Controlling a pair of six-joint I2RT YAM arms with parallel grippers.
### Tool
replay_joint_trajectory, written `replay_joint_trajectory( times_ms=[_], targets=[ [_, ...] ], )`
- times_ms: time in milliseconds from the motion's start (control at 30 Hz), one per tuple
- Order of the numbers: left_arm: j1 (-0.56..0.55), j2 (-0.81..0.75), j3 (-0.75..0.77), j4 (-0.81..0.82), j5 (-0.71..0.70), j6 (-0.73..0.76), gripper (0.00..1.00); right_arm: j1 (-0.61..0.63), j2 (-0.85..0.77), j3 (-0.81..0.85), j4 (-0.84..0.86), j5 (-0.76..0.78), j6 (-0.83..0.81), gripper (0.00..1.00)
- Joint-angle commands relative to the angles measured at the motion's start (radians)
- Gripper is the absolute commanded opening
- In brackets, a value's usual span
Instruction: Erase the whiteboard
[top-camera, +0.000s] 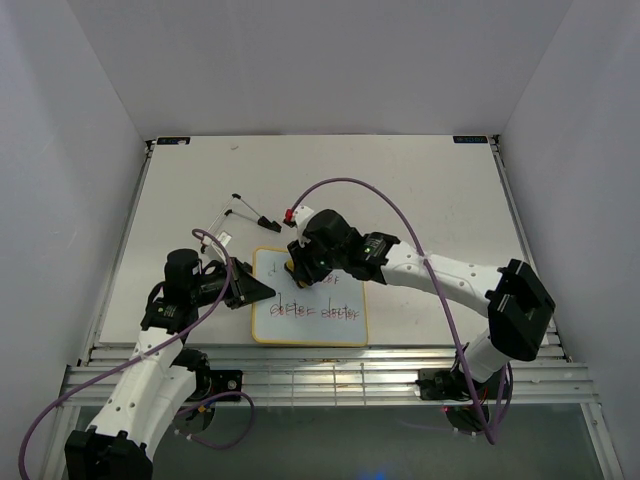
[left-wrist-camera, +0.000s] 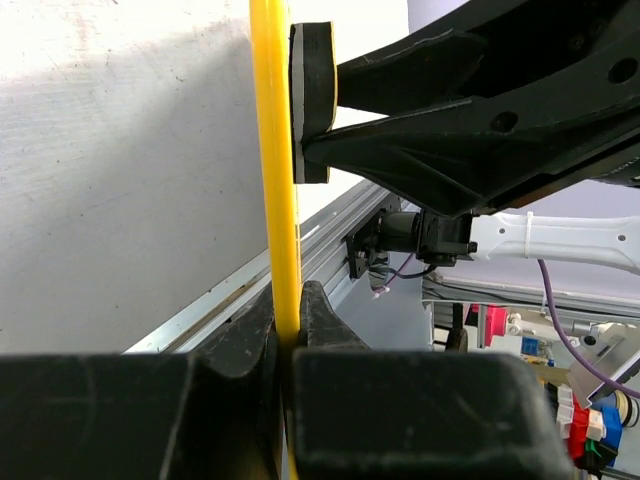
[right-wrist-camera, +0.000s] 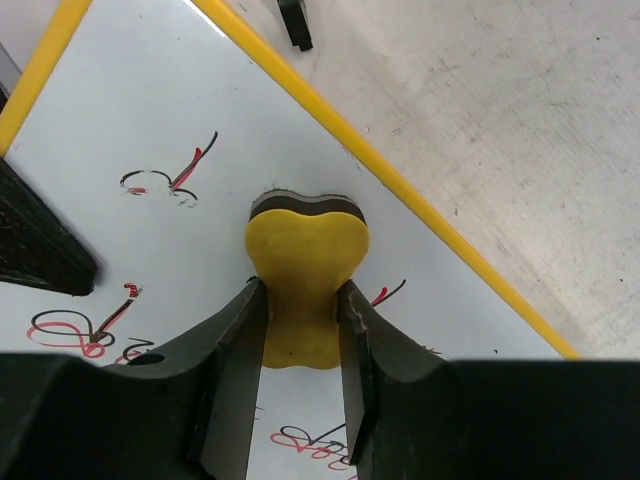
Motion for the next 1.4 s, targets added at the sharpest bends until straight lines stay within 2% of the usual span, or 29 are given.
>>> replay_joint_trajectory(
  times_ms=[0,100,367,467,667,833,1000,1133,1367],
  targets=[
    [-0.022,-0.045,0.068,0.127,0.168,0.005,0.0,0.016,0.038,0.054,-0.084,0.031,0.001,0.16],
    [-0.024,-0.045,0.076,0.127,0.159,0.011,0.0,0.061,0.067,0.128,-0.1,0.025,0.013,0.16],
    [-0.031,-0.042,0.099,0.127,0.157,0.011,0.0,0.171,0.274,0.513,-0.212,0.008,0.012,0.16],
    [-0.03,-0.05,0.104,0.127,0.154,0.008,0.0,0.17,0.318,0.553,-0.24,0.052,0.021,0.16],
    [-0.03,-0.071,0.107,0.116,0.13,0.005,0.0,0.104,0.246,0.388,-0.211,0.091,0.07,0.15],
    [-0.03,-0.092,0.104,0.124,0.122,0.003,0.0,-0.022,0.099,0.07,-0.091,0.036,0.122,0.14],
    [-0.031,-0.097,0.091,0.135,0.11,0.0,0.0,-0.105,0.006,-0.118,-0.015,0.017,0.144,0.13],
    [-0.03,-0.079,0.076,0.154,0.099,-0.003,0.0,-0.091,-0.024,-0.142,0.033,-0.058,0.176,0.12],
    [-0.031,-0.071,0.065,0.207,0.047,-0.033,0.0,0.055,0.013,0.013,0.076,-0.051,0.232,0.11]
  ],
)
